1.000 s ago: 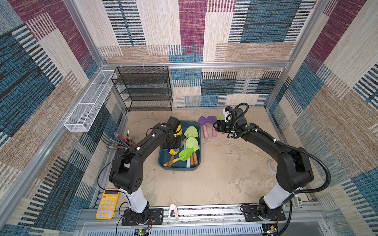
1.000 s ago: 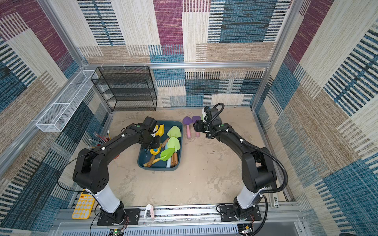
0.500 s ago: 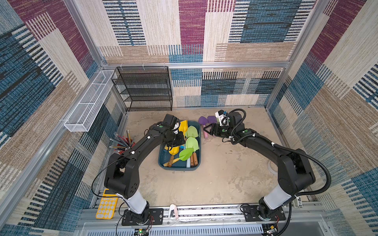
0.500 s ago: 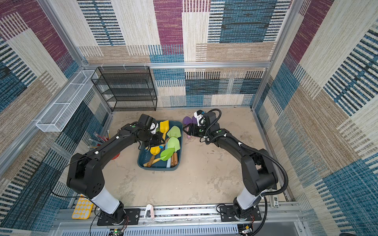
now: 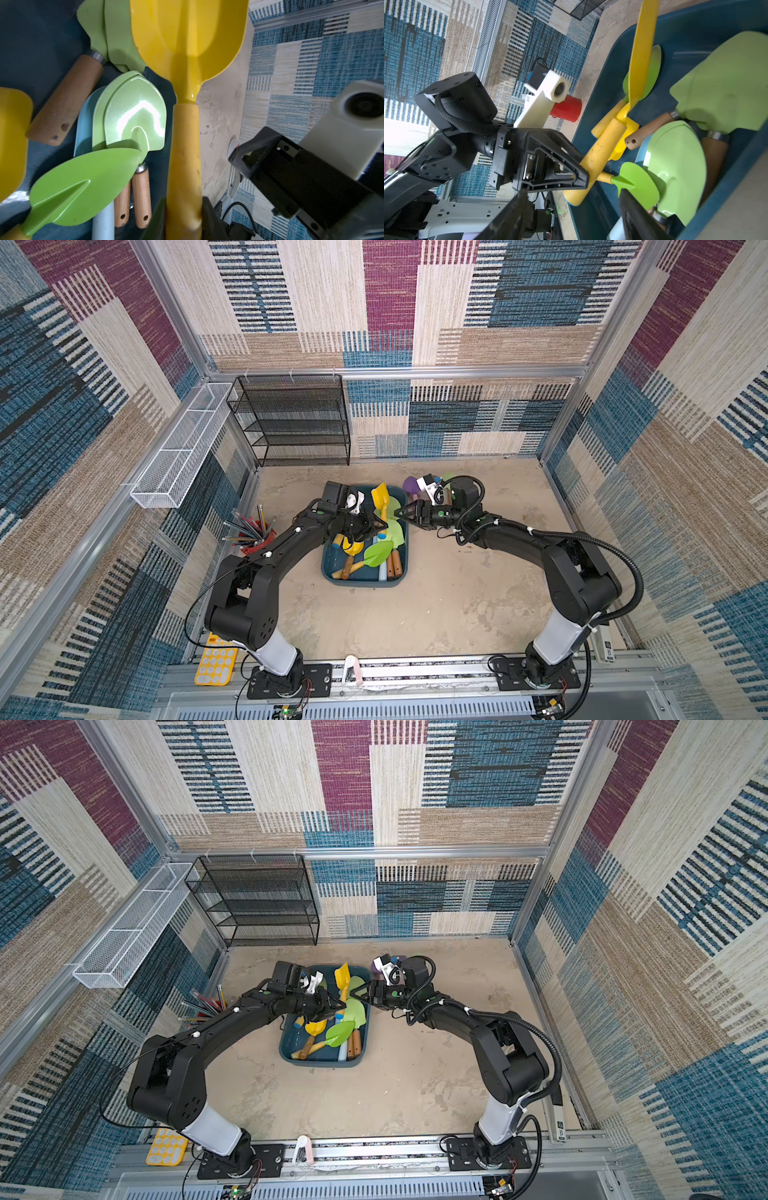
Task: Take the shovel out of the storage box
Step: Pick up the shovel from the storage box, then place the shovel at the center of the board.
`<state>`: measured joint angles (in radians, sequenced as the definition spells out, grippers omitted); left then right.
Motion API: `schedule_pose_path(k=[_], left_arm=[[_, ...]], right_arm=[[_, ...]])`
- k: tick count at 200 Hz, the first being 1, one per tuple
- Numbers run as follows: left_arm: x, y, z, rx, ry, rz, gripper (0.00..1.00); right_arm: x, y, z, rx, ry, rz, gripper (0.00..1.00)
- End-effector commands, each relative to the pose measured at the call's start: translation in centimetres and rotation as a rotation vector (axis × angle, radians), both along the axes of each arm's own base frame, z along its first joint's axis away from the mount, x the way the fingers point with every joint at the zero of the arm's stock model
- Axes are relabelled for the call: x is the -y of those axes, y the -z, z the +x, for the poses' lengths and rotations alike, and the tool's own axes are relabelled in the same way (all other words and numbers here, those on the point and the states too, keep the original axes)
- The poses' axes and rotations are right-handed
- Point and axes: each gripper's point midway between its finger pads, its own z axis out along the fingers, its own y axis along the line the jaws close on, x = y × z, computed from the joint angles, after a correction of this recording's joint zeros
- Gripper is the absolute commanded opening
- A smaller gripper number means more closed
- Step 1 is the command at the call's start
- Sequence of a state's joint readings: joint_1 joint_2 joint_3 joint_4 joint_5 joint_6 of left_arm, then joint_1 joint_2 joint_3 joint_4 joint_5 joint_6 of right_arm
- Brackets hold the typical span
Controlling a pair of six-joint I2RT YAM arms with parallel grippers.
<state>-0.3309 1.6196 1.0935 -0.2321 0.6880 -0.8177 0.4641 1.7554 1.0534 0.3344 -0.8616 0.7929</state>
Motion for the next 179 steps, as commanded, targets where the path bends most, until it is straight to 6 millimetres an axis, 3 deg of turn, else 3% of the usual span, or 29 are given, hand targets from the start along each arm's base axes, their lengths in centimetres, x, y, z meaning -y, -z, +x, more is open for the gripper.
schedule_pose_path(k=[1,84,179], left_arm=[[1.3,-2.6,0.7,0.056,0.008,-0.13,0.08],[1.8,-4.3,0.1,0.087,0.012,-0.259,0.08],[1.8,-5.3,-0.7,0.114,0.041,-0.293,0.08]], right_arm=[[-0.9,-1.6,0.0,0.016,-0.043,0.076,0.7],[-2.3,0.0,1.1,-0.063,-0.087,0.142,0.61],[-3.1,-1.2,2.1,-0.1,-0.138,0.266,0.5]])
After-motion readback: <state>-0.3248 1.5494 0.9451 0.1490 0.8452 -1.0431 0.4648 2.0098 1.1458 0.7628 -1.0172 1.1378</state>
